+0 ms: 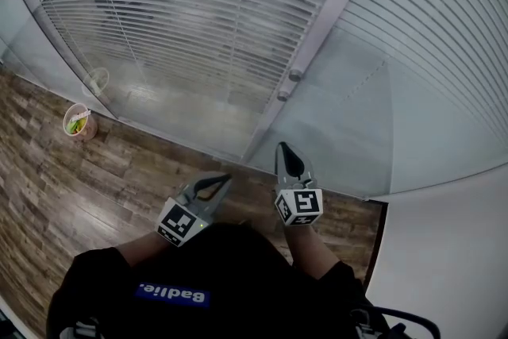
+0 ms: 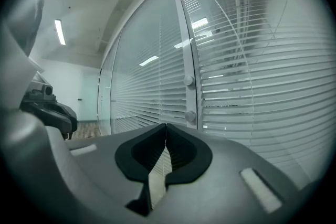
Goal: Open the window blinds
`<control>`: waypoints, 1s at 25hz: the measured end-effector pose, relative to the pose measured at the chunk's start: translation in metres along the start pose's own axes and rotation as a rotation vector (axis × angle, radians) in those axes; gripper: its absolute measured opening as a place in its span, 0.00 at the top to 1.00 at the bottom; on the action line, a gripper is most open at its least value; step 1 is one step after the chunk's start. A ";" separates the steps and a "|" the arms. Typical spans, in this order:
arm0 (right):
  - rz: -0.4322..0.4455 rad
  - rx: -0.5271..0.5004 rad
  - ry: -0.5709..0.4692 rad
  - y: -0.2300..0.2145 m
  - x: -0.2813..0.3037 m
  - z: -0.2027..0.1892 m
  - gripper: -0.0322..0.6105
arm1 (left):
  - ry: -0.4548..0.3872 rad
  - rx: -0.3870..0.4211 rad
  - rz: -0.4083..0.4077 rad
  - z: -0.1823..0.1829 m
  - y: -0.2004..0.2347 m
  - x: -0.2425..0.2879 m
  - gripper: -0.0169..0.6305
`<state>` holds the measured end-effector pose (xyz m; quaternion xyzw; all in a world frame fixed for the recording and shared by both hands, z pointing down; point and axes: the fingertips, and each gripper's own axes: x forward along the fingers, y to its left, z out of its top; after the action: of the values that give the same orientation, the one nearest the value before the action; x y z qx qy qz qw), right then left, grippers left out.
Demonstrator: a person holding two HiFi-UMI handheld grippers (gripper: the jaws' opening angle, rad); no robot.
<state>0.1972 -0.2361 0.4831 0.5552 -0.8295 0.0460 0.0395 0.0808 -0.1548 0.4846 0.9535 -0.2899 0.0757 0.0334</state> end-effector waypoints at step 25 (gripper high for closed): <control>-0.089 -0.135 0.046 -0.023 0.055 0.010 0.83 | 0.000 -0.005 0.044 -0.005 0.009 -0.026 0.97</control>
<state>0.1978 -0.2968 0.4804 0.5863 -0.8042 0.0011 0.0978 0.0538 -0.1469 0.4854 0.9467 -0.3111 0.0758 0.0342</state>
